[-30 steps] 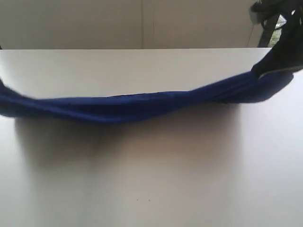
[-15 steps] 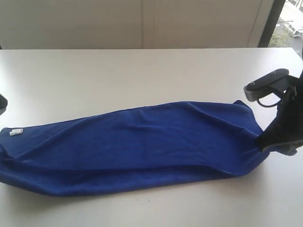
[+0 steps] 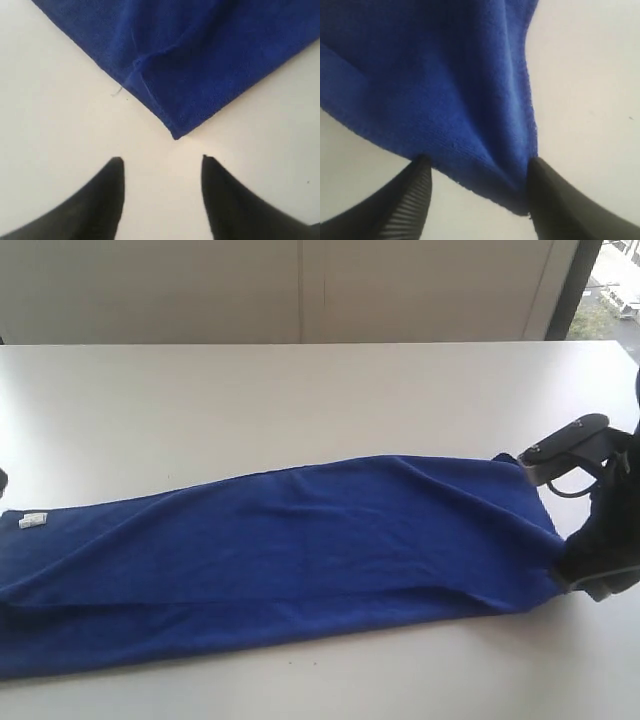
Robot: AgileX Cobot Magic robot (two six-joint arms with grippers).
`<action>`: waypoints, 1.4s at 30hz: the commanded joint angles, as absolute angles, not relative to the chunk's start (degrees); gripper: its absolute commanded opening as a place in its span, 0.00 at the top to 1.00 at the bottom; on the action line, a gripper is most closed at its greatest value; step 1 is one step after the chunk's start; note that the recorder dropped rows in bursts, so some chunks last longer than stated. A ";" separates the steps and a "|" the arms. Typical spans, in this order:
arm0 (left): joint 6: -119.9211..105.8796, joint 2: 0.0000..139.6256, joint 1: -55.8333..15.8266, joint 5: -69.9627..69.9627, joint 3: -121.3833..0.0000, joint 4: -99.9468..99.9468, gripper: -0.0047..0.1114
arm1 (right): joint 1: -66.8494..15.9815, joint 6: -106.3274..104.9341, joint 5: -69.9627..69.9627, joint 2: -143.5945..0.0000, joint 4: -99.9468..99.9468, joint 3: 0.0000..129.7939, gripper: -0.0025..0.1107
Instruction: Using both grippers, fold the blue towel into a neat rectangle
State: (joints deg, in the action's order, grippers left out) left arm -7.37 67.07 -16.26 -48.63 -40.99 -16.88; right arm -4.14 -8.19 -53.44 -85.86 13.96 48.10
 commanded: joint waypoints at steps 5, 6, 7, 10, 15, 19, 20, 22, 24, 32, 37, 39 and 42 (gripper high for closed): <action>0.00 66.80 -16.08 -44.09 -43.65 -17.49 0.39 | -3.95 -1.92 -51.83 -85.62 17.62 52.44 0.48; 0.00 66.80 -16.08 -42.82 -44.12 -17.49 0.39 | -3.95 -1.92 -51.93 -85.62 17.62 53.28 0.48; 0.00 66.80 -16.08 -41.11 -44.34 -17.49 0.39 | -3.95 -1.92 -51.93 -85.62 17.62 54.05 0.48; 0.96 67.08 -16.08 -34.92 -44.46 -17.60 0.45 | -3.95 -1.92 -50.25 -85.62 17.76 55.58 0.48; 3.76 71.83 -16.08 -28.63 -44.46 -19.73 0.82 | -3.95 2.53 -40.99 -85.62 17.76 55.93 0.49; 4.48 78.33 -15.95 -24.95 -44.74 -22.59 0.96 | -3.95 3.27 -36.82 -85.62 17.76 55.93 0.59; 4.48 80.67 -15.41 -23.91 -45.03 -22.72 0.96 | -3.95 3.27 -36.52 -85.62 17.63 55.93 0.63; 4.48 84.33 -14.19 -22.25 -45.95 -22.72 0.96 | -3.95 3.27 -36.26 -85.62 17.12 55.93 0.71; 4.48 87.96 -12.58 -21.82 -47.13 -22.72 0.96 | -3.95 3.27 -36.26 -85.62 16.01 55.93 0.78; 4.48 99.55 -7.28 -16.10 -51.02 -23.01 0.96 | -3.95 3.16 -36.14 -85.62 13.80 55.93 0.84; 4.14 104.92 -7.02 -14.95 -54.79 -25.21 0.96 | -3.95 3.02 -34.16 -86.34 13.80 55.93 0.84; 4.14 106.35 -7.02 -15.09 -56.22 -26.90 0.96 | -3.95 3.02 -33.62 -87.28 13.91 55.93 0.84; 4.52 109.15 -7.02 -17.36 -59.97 -30.22 0.96 | -3.95 3.02 -33.49 -90.88 13.91 55.93 0.84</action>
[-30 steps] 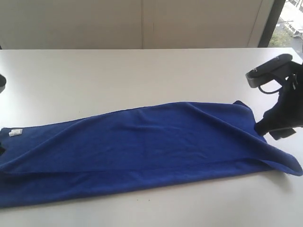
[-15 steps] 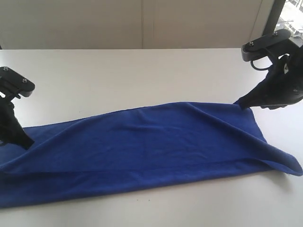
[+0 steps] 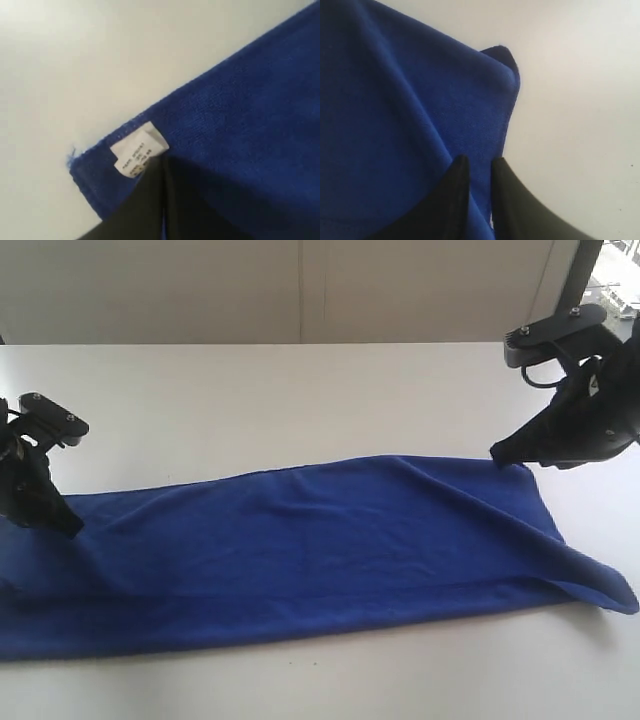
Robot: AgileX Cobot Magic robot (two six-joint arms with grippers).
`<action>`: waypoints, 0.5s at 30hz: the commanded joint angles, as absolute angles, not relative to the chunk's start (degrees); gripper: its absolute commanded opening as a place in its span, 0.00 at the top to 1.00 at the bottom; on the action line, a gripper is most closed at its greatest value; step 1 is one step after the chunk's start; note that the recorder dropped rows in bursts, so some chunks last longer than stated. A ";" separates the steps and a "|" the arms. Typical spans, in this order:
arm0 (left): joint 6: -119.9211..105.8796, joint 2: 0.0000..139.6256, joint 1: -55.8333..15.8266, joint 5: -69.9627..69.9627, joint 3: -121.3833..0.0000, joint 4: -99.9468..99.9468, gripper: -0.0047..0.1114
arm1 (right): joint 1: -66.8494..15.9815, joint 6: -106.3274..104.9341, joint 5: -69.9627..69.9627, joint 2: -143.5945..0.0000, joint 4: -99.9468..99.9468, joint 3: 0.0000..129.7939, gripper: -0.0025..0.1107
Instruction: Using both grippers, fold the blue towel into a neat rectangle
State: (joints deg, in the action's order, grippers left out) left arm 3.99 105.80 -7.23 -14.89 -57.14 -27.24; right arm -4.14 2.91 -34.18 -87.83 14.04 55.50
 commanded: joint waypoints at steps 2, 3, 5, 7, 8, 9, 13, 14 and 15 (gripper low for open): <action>4.52 110.06 -7.02 -19.06 -62.05 -31.19 0.96 | -3.95 3.02 -32.64 -92.26 13.91 55.93 0.84; 4.52 110.17 -7.02 -19.59 -62.62 -31.35 0.96 | -3.95 3.02 -32.08 -92.79 13.91 55.93 0.84; 4.52 109.97 -7.02 -21.57 -64.06 -30.66 0.96 | -3.95 2.74 -29.45 -93.53 14.02 55.93 0.84; 4.40 106.97 -7.68 -23.62 -64.67 -28.60 0.96 | -3.95 2.74 -23.72 -95.05 15.61 56.21 0.86; 2.74 104.21 -8.45 -24.49 -64.67 -26.73 0.96 | -3.95 2.74 -21.84 -96.48 17.10 57.37 0.91; 0.94 101.45 -9.34 -25.46 -64.67 -25.08 0.96 | -3.95 2.74 -21.59 -97.98 18.42 59.14 0.97; -7.78 92.62 -12.49 -34.06 -64.67 -10.73 0.96 | -2.85 2.74 -22.88 -106.55 21.35 66.86 0.98; -10.21 91.83 -12.79 -36.38 -64.67 -7.40 0.96 | -2.41 2.74 -22.98 -108.45 21.21 68.42 0.98; -12.58 91.43 -12.94 -38.39 -64.67 -4.63 0.96 | -2.09 2.74 -23.02 -109.61 21.21 69.37 0.98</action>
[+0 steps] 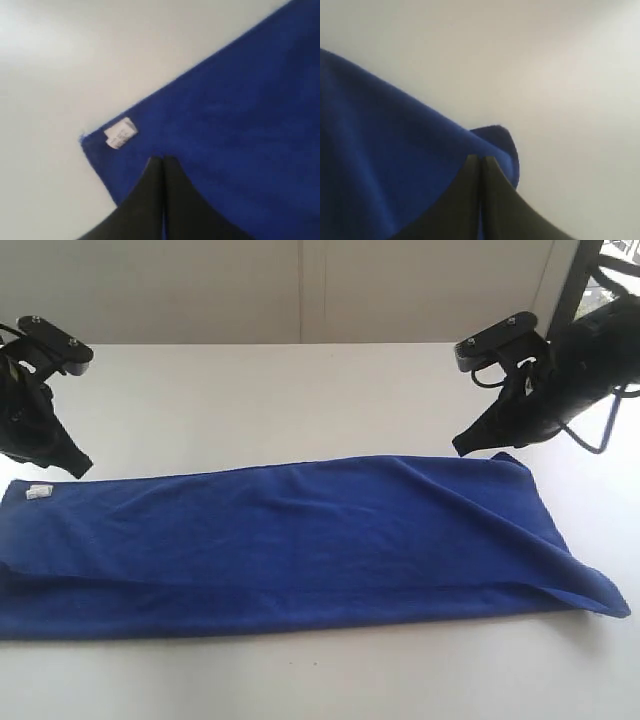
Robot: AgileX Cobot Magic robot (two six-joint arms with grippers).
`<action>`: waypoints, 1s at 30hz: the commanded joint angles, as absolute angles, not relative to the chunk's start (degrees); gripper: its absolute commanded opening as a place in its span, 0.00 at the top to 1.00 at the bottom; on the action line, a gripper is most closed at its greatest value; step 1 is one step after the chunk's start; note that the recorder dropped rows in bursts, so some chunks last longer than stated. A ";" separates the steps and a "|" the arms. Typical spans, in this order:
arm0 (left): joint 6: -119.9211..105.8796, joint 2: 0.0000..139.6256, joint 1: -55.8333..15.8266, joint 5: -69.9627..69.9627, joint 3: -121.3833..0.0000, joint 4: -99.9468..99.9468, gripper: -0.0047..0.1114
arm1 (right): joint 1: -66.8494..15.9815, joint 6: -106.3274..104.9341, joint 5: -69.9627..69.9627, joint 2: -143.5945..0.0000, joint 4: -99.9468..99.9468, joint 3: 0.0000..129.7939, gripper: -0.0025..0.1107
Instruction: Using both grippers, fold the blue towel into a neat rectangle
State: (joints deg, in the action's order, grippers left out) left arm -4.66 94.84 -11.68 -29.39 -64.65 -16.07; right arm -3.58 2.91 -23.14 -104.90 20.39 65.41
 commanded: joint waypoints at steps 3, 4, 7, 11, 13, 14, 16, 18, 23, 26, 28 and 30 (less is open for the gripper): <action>-17.73 91.30 -13.31 -43.82 -64.25 1.12 0.96 | -1.19 2.74 -23.14 -112.82 21.21 71.29 0.98; -18.64 91.30 -13.31 -43.96 -63.50 2.34 0.96 | -0.93 2.74 -23.14 -113.71 21.21 71.65 0.98; -19.69 91.30 -13.31 -41.37 -60.31 3.69 0.96 | -0.52 2.74 -22.88 -115.50 21.21 72.02 0.98; -19.69 91.30 -13.31 -37.35 -56.25 3.69 0.96 | -0.52 2.74 -21.59 -116.38 21.21 72.11 0.98; -19.69 91.30 -13.31 -35.75 -54.67 3.69 0.96 | -0.52 2.74 -20.88 -116.62 21.21 72.11 0.98; -19.69 91.30 -13.31 -34.73 -53.87 3.69 0.96 | -0.52 2.74 -20.47 -116.68 21.35 72.11 0.98; -19.69 91.30 -13.31 -32.72 -52.58 3.69 0.96 | -0.52 2.74 -19.74 -116.76 21.47 72.25 0.98; -19.69 91.30 -13.31 -30.49 -51.40 3.69 0.96 | -0.52 2.74 -18.63 -116.76 21.47 72.25 0.98; -19.69 91.42 -13.31 -28.06 -50.35 3.69 0.96 | -0.52 2.74 -18.11 -116.82 21.47 72.76 0.98; -19.69 91.42 -13.31 -27.81 -50.36 3.69 0.96 | -0.52 2.74 -19.19 -116.82 21.47 72.75 0.98; -19.69 91.42 -13.31 -27.68 -50.36 3.69 0.96 | -0.52 2.74 -20.17 -116.82 21.47 72.75 0.98; -19.69 91.42 -13.31 -27.42 -50.36 3.69 0.96 | -0.52 2.74 -20.71 -116.82 21.47 72.75 0.98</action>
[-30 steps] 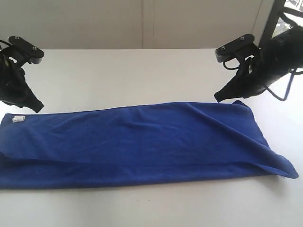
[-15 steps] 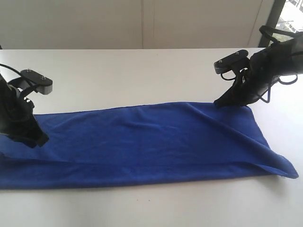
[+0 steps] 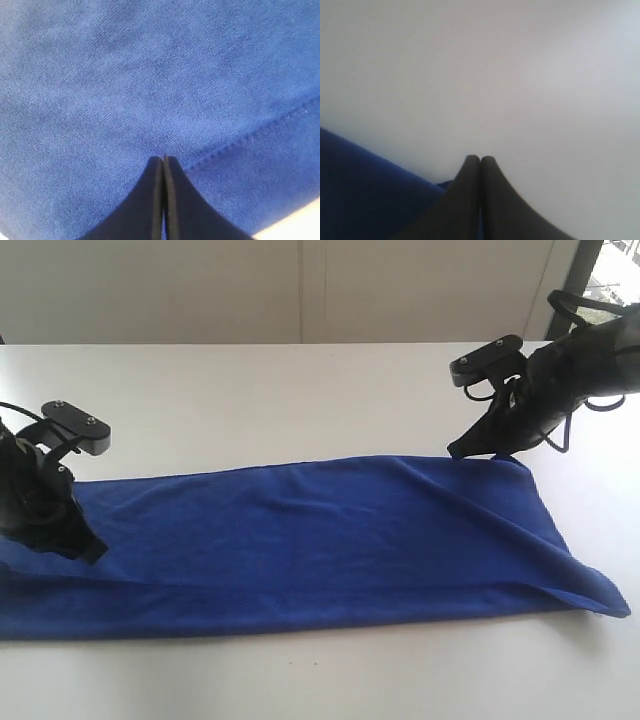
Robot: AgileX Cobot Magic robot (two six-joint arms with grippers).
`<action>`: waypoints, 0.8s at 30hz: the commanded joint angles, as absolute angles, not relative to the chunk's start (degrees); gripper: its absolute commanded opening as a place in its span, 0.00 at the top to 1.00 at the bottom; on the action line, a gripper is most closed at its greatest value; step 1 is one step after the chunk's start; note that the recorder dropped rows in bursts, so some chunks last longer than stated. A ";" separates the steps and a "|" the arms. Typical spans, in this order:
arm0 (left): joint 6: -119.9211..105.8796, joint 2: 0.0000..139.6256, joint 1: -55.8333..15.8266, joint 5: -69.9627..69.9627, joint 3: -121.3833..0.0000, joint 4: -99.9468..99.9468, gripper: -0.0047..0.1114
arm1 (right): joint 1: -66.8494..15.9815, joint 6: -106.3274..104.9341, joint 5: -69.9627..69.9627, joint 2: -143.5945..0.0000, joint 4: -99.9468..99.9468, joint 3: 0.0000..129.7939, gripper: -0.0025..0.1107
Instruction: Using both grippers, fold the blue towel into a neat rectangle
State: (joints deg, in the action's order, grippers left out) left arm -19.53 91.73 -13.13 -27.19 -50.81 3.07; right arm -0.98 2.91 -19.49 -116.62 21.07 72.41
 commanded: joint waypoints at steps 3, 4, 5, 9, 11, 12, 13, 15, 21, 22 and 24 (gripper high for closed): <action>-19.46 91.42 -13.31 -27.44 -50.36 3.69 0.96 | -0.52 2.74 -20.84 -116.82 21.47 72.75 0.98; -19.46 91.42 -13.31 -27.44 -50.36 3.69 0.96 | -0.52 2.74 -20.82 -116.92 21.47 72.75 0.98; -19.46 91.42 -13.31 -27.44 -50.36 3.69 0.96 | -0.52 2.74 -20.82 -116.92 21.47 72.75 0.98; -19.47 91.42 -13.31 -26.71 -50.36 3.69 0.96 | -0.52 2.74 -21.13 -117.47 21.47 72.75 0.98; -19.47 91.42 -13.31 -26.27 -50.36 3.69 0.96 | -0.52 2.74 -21.39 -117.89 21.47 72.75 0.98; -19.47 91.42 -13.31 -25.95 -50.25 3.69 0.96 | -0.52 2.74 -21.60 -118.17 21.47 72.75 0.98; -19.47 91.42 -13.31 -25.43 -50.11 3.69 0.96 | -0.52 2.74 -21.71 -118.42 21.47 72.75 0.98; -19.47 91.42 -13.31 -23.91 -49.49 3.69 0.96 | -0.52 2.74 -21.97 -118.87 21.47 72.75 0.98; -19.47 91.42 -13.31 -19.75 -46.87 3.69 0.96 | -0.52 2.74 -21.74 -119.51 22.10 72.75 0.98; -19.47 91.42 -13.31 -18.96 -46.42 3.69 0.96 | -0.52 2.74 -21.58 -119.51 22.55 72.75 0.98; -19.47 91.42 -13.31 -17.84 -45.79 3.69 0.96 | -0.52 2.74 -21.58 -119.51 22.81 72.75 0.98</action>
